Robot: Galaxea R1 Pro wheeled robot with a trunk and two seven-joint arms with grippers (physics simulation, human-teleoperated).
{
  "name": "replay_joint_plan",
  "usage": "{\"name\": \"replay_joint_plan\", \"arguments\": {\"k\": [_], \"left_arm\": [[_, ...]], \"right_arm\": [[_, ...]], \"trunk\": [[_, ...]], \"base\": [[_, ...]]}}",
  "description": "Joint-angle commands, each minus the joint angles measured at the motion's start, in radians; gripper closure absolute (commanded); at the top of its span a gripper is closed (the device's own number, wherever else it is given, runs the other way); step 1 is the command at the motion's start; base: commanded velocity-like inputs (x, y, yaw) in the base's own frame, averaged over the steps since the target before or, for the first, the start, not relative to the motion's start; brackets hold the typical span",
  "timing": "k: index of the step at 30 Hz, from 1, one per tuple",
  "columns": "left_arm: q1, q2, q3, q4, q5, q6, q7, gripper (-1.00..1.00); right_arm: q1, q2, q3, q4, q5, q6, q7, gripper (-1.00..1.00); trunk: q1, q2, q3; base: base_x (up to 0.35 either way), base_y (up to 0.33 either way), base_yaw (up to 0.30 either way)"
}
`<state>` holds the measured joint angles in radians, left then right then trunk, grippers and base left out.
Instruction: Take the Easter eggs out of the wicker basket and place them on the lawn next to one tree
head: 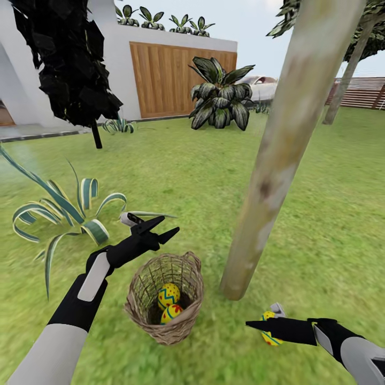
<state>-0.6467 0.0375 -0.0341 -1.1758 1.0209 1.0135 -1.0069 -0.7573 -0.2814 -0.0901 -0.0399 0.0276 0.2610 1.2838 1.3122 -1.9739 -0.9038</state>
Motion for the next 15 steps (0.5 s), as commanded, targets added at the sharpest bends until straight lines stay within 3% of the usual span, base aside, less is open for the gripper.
{"name": "replay_joint_plan", "arguments": {"k": [1, 15], "left_arm": [[-0.001, 0.001, -0.001, 0.001, 0.002, 0.004, -0.002, -1.00], [-0.001, 0.003, -0.001, 0.001, 0.003, 0.005, -0.002, -1.00]], "right_arm": [[0.000, 0.000, -0.006, 0.000, 0.003, 0.010, 0.003, -1.00], [0.000, 0.002, -0.005, 0.000, 0.003, 0.009, 0.002, -1.00]], "trunk": [[-0.004, 0.007, 0.002], [-0.058, 0.105, 0.046]], "base": [[0.000, 0.290, 0.000], [-0.012, 0.291, 0.000]]}}
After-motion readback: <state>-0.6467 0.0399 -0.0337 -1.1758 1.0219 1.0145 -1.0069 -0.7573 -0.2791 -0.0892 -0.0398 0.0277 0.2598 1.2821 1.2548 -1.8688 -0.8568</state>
